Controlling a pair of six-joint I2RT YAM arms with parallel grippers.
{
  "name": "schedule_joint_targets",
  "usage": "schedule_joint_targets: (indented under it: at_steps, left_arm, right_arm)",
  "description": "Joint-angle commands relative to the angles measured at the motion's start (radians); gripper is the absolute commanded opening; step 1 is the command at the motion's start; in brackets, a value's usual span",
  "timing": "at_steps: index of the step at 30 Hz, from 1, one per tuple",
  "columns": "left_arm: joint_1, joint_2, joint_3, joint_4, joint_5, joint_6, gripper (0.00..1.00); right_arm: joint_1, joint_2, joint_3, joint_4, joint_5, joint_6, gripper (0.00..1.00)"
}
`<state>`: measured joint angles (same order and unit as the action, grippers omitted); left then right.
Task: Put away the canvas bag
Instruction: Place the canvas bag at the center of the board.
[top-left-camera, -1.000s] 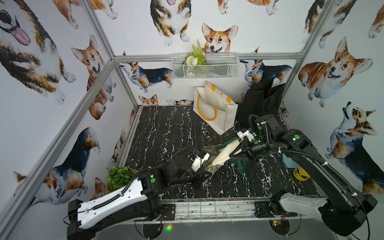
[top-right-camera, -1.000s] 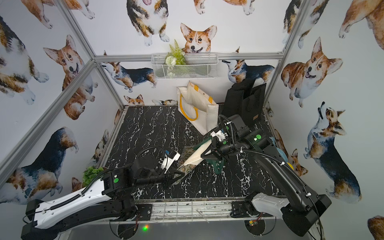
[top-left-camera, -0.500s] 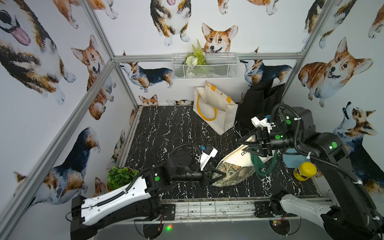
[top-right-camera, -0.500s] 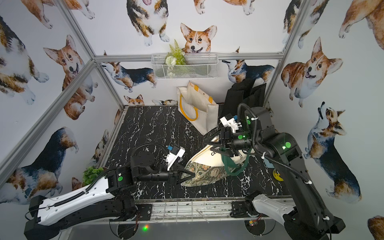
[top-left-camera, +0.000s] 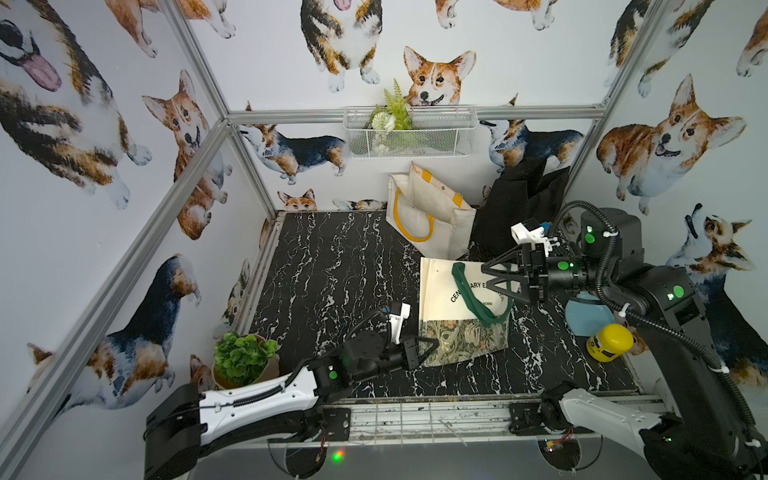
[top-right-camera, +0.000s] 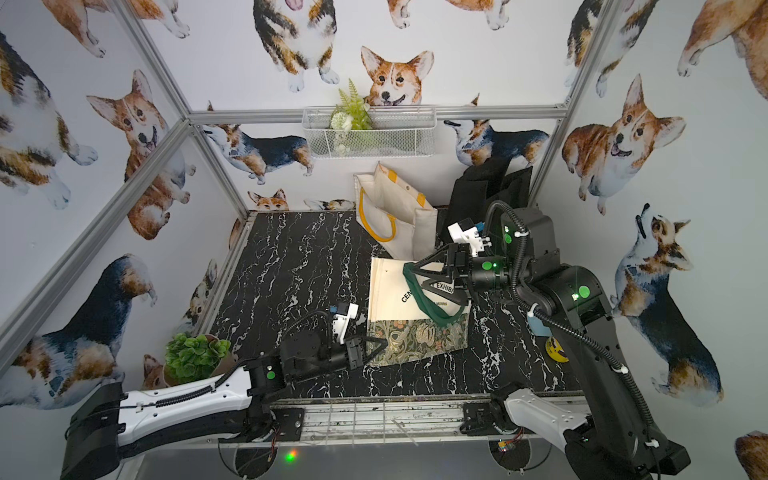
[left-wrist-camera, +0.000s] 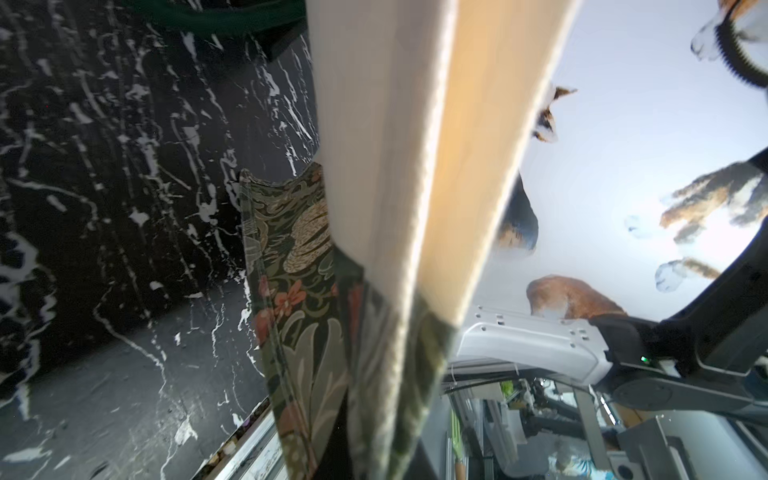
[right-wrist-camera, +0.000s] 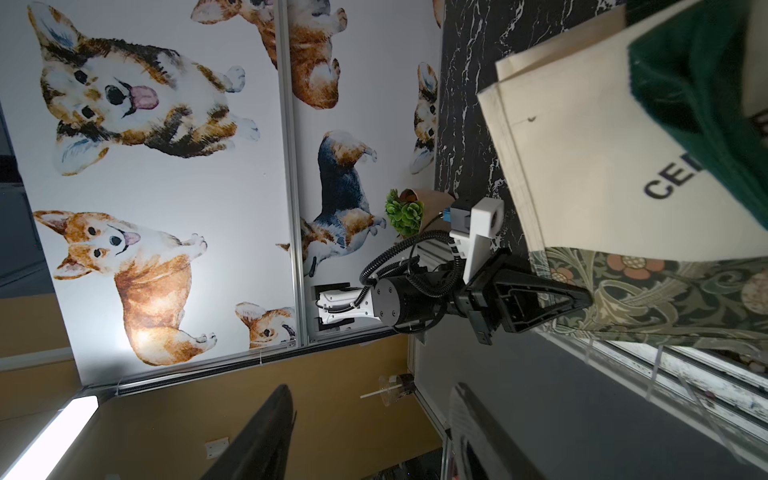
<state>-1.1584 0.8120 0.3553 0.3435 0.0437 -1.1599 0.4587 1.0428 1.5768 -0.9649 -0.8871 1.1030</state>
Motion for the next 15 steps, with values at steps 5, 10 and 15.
schedule_joint_targets:
  at_steps: [5, 10, 15]
  left_arm:
    - [0.003, -0.294, -0.089, -0.43, -0.327, -0.237, 0.0]
    - [0.003, -0.51, -0.188, -0.622, -0.368, -0.4, 0.0]
    - [0.003, -0.6, -0.184, -0.807, -0.38, -0.507, 0.0]
  right_arm:
    - [0.0, -0.038, -0.105, 0.046, 0.009, 0.007, 0.62]
    - [-0.001, -0.061, -0.201, -0.019, 0.05, -0.056, 0.62]
    - [-0.001, -0.074, -0.343, -0.076, 0.124, -0.134, 0.62]
